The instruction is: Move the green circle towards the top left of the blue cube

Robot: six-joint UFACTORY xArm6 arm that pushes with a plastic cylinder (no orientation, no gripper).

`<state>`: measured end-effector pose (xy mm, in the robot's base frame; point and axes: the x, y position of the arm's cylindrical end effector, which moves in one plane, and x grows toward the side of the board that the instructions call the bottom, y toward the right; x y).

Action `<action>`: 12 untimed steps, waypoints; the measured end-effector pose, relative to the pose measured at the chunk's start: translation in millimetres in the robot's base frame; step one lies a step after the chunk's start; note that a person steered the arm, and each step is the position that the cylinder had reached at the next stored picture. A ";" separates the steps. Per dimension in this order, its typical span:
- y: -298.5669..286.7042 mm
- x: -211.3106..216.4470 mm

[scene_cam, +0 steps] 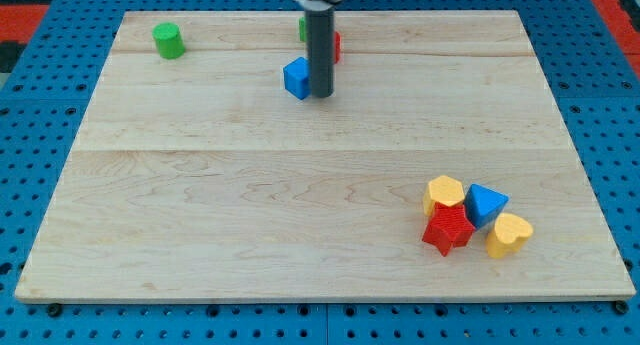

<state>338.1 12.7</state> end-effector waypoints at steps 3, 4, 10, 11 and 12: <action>69.6 -61.9; 57.1 -70.0; -21.6 -10.5; -14.2 -3.3; -39.9 64.3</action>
<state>402.4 -27.2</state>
